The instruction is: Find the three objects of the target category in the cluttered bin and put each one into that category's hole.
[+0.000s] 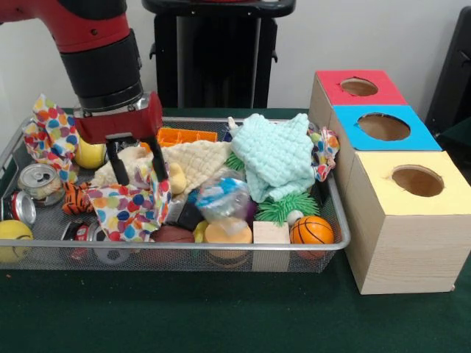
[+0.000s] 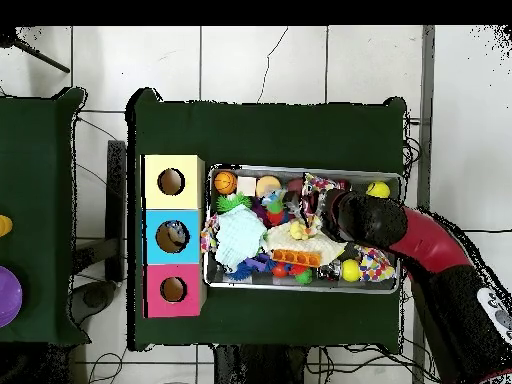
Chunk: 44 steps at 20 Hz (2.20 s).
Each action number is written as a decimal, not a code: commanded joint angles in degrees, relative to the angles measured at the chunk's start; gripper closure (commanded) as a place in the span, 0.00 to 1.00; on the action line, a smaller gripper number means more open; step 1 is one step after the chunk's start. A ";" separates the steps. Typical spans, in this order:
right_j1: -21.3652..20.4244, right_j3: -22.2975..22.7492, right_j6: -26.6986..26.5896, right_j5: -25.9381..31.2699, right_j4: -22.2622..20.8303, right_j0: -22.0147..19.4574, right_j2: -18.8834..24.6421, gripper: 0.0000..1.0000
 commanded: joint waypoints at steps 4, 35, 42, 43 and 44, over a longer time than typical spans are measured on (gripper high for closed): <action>-4.29 0.68 15.11 -5.20 3.33 2.75 -6.80 0.00; -8.40 -2.79 11.83 0.38 18.29 17.74 -6.96 0.00; -5.14 -3.12 11.89 -3.82 16.68 20.89 -10.49 0.00; -4.76 -3.34 12.12 -3.98 16.41 21.40 -11.20 0.00; -4.25 -3.25 12.72 -5.79 16.11 21.97 -12.01 0.00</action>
